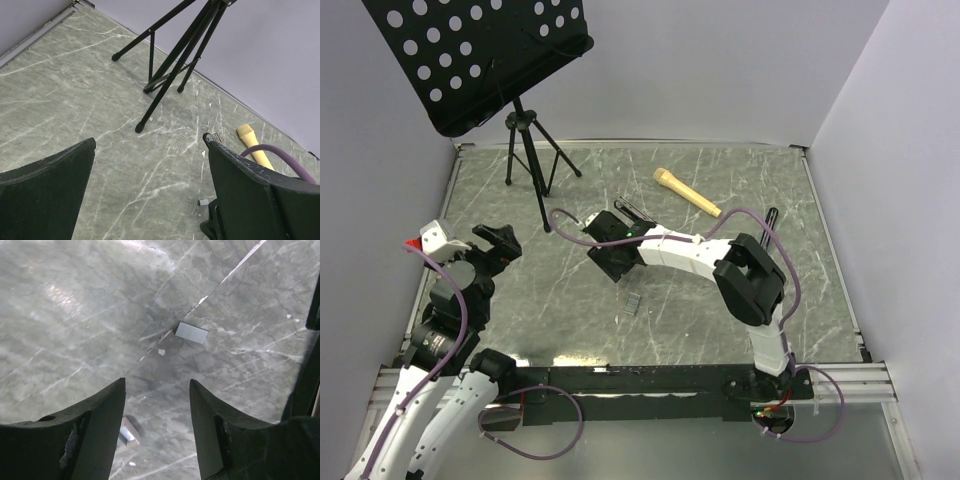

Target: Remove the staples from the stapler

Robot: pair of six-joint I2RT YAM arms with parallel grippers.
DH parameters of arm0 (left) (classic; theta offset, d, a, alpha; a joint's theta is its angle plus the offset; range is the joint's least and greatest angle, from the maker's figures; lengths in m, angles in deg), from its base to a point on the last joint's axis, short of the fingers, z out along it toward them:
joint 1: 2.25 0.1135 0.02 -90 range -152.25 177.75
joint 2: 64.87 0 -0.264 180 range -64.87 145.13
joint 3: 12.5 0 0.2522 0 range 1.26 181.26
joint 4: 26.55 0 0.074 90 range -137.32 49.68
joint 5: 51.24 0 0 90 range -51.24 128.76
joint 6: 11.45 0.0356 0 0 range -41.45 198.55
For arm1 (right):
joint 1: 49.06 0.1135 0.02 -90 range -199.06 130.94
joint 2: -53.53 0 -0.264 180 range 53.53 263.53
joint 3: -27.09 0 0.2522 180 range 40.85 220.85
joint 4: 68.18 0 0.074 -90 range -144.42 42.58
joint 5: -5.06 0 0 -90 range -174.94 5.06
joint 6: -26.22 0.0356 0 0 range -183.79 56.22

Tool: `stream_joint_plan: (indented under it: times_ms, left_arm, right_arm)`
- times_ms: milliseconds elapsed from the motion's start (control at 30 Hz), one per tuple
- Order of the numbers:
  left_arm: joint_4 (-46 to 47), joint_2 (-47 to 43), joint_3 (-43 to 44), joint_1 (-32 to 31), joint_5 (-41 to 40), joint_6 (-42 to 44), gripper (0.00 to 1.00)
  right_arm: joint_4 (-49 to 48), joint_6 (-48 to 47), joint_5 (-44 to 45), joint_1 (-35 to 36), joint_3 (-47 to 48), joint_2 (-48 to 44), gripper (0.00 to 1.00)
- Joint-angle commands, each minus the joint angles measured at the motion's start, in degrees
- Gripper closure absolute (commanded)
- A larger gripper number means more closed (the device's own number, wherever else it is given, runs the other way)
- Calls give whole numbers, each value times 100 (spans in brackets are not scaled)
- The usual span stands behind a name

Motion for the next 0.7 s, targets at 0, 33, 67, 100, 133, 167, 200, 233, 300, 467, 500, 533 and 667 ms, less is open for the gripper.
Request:
stream_joint_plan:
  times_ms: [0, 33, 67, 100, 133, 167, 200, 233, 300, 467, 500, 533, 667]
  left_arm:
    - [162, -50, -26, -19, -81, 55, 1]
    - [162, -41, -26, -19, -81, 55, 0]
    - [162, -50, -26, -19, -81, 55, 1]
    - [154, -50, -26, -19, -81, 55, 1]
    - [162, -50, -26, -19, -81, 46, 1]
    - [171, -41, -26, -19, -90, 55, 1]
    - [171, -32, -35, -19, -81, 63, 1]
    - [180, -41, -35, -19, -81, 64, 1]
    - [188, -32, -35, -19, -81, 72, 0]
    - [171, -24, -26, -19, -99, 64, 1]
    - [171, -32, -26, -19, -99, 64, 1]
    - [171, -32, -26, -19, -90, 64, 1]
    - [197, -32, -35, -19, -81, 72, 1]
  right_arm:
    - [-188, 408, 252, -14, 291, 202, 37]
    - [-214, 486, 235, -41, 325, 220, 36]
    - [-232, 530, 226, -50, 343, 281, 36]
    - [-206, 566, 234, -76, 378, 307, 35]
    - [-179, 644, 269, -93, 448, 386, 35]
    - [-162, 680, 357, -85, 484, 422, 34]
    - [-118, 715, 366, -120, 536, 465, 34]
    - [-109, 759, 410, -120, 554, 527, 34]
    - [-83, 803, 454, -164, 607, 580, 34]
    - [137, 996, 586, -199, 669, 598, 34]
    - [198, 1084, 569, -190, 643, 563, 35]
    - [312, 1163, 534, -182, 616, 432, 35]
    - [489, 1752, 296, -24, 336, -8, 34]
